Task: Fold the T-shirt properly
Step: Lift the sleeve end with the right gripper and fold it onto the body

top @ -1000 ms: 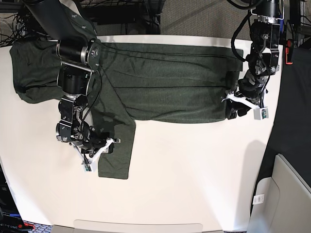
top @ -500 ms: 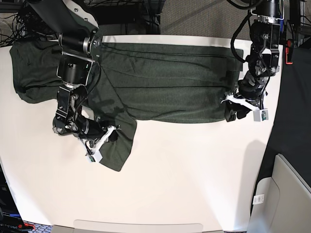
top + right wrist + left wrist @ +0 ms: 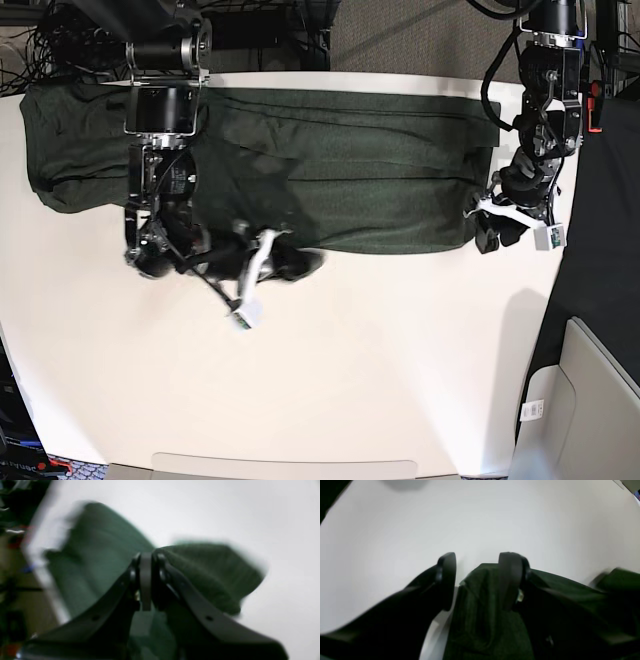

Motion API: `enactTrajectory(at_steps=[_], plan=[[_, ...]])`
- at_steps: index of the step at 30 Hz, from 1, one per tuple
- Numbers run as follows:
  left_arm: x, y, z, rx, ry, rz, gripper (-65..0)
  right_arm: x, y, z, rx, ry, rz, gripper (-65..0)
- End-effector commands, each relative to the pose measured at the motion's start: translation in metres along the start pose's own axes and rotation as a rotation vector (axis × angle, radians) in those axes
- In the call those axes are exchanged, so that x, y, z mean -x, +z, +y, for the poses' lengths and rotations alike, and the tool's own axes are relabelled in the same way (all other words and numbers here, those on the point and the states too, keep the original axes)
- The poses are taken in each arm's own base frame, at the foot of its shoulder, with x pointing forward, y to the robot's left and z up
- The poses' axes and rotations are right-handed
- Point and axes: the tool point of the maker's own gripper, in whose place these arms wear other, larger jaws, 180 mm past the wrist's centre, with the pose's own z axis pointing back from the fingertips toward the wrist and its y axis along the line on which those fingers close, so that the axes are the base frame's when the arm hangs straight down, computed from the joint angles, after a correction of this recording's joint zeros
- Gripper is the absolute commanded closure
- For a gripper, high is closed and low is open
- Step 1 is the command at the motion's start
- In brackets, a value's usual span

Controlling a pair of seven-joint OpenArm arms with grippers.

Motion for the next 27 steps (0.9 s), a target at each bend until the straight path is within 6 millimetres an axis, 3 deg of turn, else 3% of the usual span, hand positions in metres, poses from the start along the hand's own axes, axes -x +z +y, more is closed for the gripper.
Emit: enactTrajectory(at_steps=[1,10,14,18,21,23,27], plan=[[-0.017,0.001,-0.002,0.014,-0.017,-0.047,-27.1,-0.015,0.003,0.009,-0.032,0.025,-0.049,-1.3],[-0.014,0.002,0.0,0.011,-0.018,-0.04,-27.1,-0.008,-0.033,0.087,-0.268,0.035,-0.018,-1.3],[-0.014,0.002,0.0,0.011,-0.018,-0.04,-27.1,-0.016,-0.048,0.12,-0.341,0.084,-0.008,-1.3],[-0.014,0.002,0.0,0.011,-0.018,-0.04,-27.1,-0.015,-0.055,0.128,-0.347,0.132,0.032,-1.6],[-0.015,0.002,0.0,0.009,-0.019,-0.041,-27.1,-0.011,-0.058,0.115,-0.275,0.172,0.074,-3.6],[-0.015,0.002,0.0,0.009,-0.019,-0.041,-27.1,-0.008,-0.059,0.11,-0.246,0.184,0.092,-9.5],[-0.016,0.002,0.0,0.01,-0.019,-0.043,-27.1,-0.009,-0.059,0.11,-0.243,0.185,0.083,-27.1]])
